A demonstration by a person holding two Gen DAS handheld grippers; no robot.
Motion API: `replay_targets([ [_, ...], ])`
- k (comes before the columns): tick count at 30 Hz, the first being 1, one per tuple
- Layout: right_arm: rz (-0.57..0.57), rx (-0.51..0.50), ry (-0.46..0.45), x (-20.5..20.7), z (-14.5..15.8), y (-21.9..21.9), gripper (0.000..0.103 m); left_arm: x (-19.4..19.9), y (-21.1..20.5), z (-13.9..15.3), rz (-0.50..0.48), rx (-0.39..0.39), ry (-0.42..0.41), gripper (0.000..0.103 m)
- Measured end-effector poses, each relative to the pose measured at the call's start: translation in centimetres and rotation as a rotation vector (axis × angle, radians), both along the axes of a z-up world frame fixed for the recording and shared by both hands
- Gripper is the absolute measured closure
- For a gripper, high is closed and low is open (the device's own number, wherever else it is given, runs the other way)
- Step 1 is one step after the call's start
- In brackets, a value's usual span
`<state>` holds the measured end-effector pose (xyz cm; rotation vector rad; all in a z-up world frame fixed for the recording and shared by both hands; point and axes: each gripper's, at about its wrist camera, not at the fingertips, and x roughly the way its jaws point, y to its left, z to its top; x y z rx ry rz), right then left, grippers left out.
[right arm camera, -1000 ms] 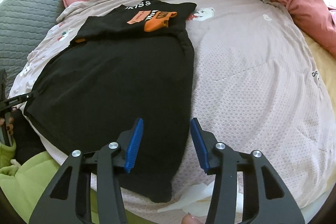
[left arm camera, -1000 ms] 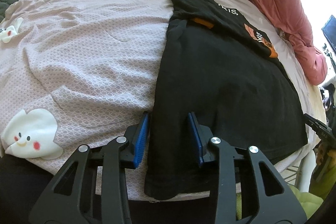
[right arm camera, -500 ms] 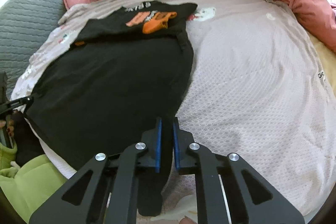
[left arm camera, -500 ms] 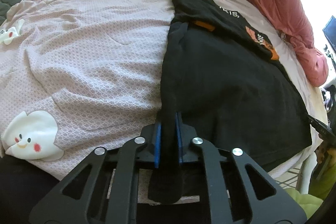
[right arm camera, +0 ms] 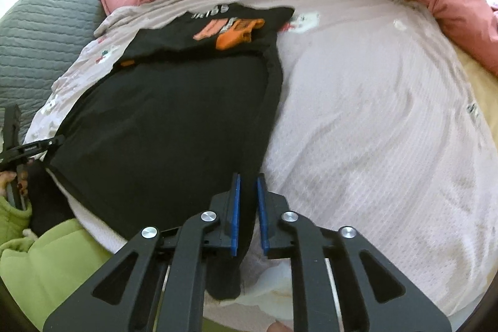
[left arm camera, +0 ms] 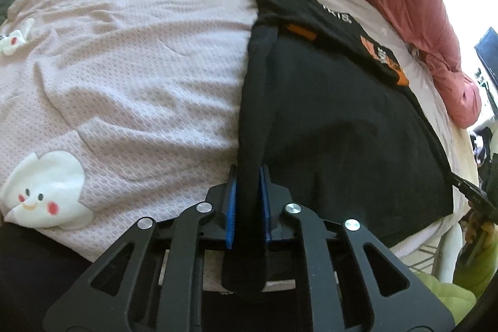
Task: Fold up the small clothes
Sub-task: 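Close the left tool on the hem while the right tool closes on it too, then lift the hem with both tools and fold it toward the collar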
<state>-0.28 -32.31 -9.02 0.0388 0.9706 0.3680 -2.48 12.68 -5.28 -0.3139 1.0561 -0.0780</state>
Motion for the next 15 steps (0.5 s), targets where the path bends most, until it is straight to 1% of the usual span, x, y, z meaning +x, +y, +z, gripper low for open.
replay_targets([
  [4, 0.029, -0.005, 0.03, -0.7, -0.5, 0.3, 0.085, -0.2, -0.3, 0.0, -0.011, 0.007, 0.002, 0.092],
  [6, 0.037, 0.001, 0.044, -0.9, -0.8, 0.5, 0.079, -0.4, -0.3, -0.1, -0.015, 0.008, 0.003, 0.089],
  [9, 0.052, -0.004, 0.054, -1.1, -1.3, 1.0, 0.076, -0.7, -0.4, -0.3, -0.017, 0.006, 0.007, 0.086],
  [11, 0.054, -0.002, 0.056, -1.0, -1.4, 1.1, 0.076, -0.8, -0.5, -0.4, -0.013, 0.002, 0.009, 0.084],
  [13, 0.064, -0.007, 0.048, -1.0, -1.2, 1.1, 0.082, -1.0, -0.4, -0.4, -0.007, -0.009, 0.01, 0.082],
  [14, 0.073, -0.007, 0.04, -1.0, -0.9, 1.1, 0.092, -1.1, -0.4, -0.4, -0.006, -0.01, 0.009, 0.082],
  [15, 0.085, 0.006, 0.026, -1.1, -0.5, 1.0, 0.094, -1.3, -0.4, -0.4, -0.006, -0.008, 0.009, 0.082],
])
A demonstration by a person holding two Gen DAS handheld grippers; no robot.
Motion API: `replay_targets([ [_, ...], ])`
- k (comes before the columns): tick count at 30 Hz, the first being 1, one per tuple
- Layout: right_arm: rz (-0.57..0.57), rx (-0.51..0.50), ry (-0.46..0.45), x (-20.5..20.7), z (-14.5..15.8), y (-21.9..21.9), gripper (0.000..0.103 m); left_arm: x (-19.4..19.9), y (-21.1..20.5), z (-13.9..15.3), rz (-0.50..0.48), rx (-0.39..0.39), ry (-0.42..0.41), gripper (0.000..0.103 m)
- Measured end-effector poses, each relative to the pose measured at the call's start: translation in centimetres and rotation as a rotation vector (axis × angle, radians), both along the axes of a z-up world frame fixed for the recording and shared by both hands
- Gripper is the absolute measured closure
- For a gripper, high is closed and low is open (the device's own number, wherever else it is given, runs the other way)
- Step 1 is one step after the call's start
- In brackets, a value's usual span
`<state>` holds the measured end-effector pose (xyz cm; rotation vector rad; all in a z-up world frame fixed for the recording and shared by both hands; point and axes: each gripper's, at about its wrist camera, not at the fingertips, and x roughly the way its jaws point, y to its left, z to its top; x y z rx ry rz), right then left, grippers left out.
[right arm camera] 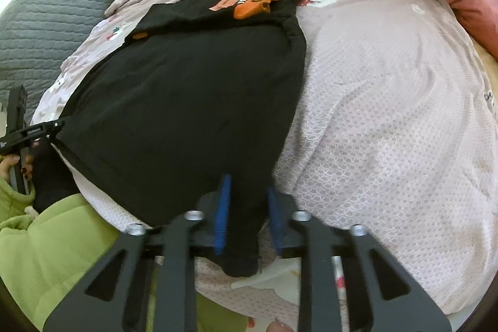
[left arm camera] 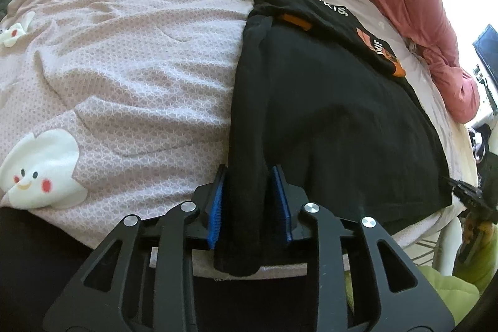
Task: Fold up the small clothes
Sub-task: 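Lift the hem with both tools and fold it toward the collar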
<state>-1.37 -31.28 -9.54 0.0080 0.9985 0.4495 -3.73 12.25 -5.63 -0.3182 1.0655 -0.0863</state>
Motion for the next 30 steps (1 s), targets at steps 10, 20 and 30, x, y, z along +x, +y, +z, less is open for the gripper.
replay_targets([
  [10, -0.012, 0.142, -0.129, 0.0, 4.4, -2.4, 0.095, -1.1, 0.7, 1.4, 0.023, -0.023, -0.044, 0.1],
  [20, -0.036, 0.178, -0.171, 1.4, 4.4, -2.4, 0.095, -0.4, 0.1, 0.1, 0.003, -0.036, 0.007, 0.093],
  [30, -0.036, 0.238, -0.221, 3.3, 5.1, -2.4, 0.095, -0.1, 0.3, 2.7, 0.044, -0.019, -0.069, 0.1],
])
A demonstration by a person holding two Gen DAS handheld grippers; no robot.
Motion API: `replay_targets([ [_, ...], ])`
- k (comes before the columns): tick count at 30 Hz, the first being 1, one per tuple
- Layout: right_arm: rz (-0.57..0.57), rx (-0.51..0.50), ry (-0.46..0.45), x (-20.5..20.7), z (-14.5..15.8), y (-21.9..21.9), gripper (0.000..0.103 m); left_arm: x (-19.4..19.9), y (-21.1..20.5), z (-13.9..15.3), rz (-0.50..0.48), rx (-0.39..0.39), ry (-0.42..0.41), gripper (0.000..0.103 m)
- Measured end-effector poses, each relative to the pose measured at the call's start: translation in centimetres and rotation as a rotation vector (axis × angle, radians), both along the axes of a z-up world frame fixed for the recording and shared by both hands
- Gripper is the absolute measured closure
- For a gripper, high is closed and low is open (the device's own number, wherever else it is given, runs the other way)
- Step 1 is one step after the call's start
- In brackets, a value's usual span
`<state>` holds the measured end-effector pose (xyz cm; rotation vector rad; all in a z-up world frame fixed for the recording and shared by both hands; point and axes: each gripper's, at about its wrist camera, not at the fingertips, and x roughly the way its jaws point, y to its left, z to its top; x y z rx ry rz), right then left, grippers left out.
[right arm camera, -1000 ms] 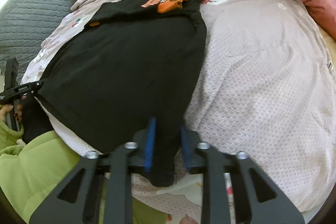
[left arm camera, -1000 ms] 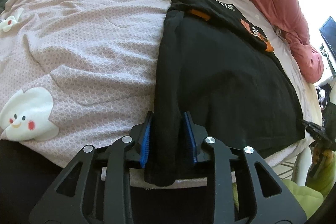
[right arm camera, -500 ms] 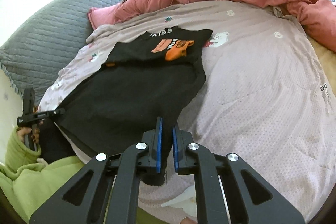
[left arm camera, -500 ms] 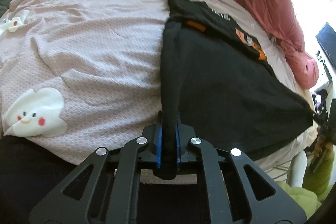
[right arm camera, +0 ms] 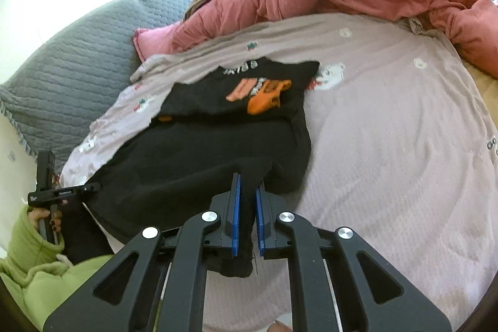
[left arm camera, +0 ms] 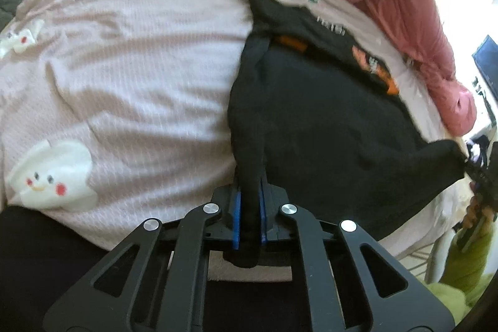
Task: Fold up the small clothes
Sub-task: 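Lift the hem with both tools and fold it toward the collar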
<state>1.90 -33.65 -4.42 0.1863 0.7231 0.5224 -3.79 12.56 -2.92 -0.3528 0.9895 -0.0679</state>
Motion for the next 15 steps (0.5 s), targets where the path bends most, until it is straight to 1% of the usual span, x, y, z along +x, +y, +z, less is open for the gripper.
replay_targets([
  [4, -0.002, 0.037, -0.031, 1.0, 0.9, -0.2, 0.095, 0.9, 0.4, 2.0, 0.024, -0.002, -0.049, 0.1],
  [9, -0.012, 0.072, -0.06, 2.3, 1.7, -0.8, 0.095, 2.3, 0.9, 2.9, 0.072, -0.015, -0.066, 0.1],
  [15, -0.023, 0.09, -0.095, 3.7, 2.7, -1.0, 0.095, 4.4, 0.7, 4.3, 0.105, 0.012, -0.087, 0.1],
])
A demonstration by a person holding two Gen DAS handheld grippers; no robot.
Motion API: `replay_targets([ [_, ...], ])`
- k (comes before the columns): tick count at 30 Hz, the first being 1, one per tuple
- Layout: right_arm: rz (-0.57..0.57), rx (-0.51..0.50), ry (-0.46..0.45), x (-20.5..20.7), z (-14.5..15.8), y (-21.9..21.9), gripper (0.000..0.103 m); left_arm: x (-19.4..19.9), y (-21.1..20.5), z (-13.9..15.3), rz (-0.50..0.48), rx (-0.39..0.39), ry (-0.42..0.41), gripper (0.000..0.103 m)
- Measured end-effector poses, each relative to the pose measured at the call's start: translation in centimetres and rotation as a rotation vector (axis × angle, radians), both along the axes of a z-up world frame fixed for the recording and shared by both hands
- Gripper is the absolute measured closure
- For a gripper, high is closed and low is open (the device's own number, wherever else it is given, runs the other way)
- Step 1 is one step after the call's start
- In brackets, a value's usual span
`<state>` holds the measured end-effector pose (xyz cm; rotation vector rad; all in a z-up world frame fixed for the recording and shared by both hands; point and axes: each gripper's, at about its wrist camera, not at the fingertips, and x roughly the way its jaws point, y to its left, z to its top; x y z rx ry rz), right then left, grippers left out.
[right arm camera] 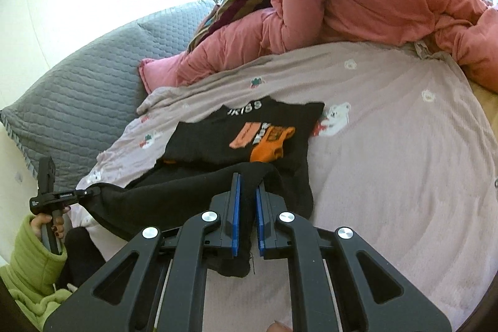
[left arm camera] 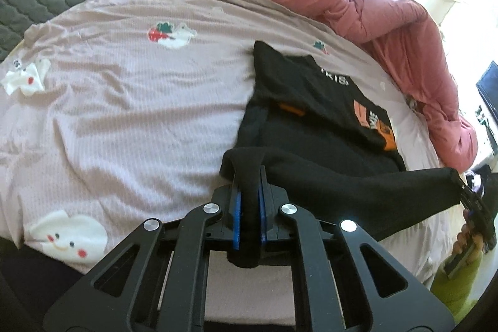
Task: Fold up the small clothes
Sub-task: 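Lift the hem with both tools and fold it toward the collar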
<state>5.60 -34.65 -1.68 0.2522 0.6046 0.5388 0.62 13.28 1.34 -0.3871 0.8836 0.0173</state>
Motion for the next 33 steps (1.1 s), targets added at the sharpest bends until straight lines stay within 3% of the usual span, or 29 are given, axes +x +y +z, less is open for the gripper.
replay_targets([
  [5, -0.007, -0.012, -0.031, 0.9, 0.8, 0.2, 0.095, 1.4, -1.0, 1.1, 0.015, 0.052, -0.022, 0.1],
  [33, -0.097, -0.071, -0.081, 9.0, 3.7, 1.1, 0.095, 12.1, -1.2, 6.0, 0.033, 0.128, -0.111, 0.1],
])
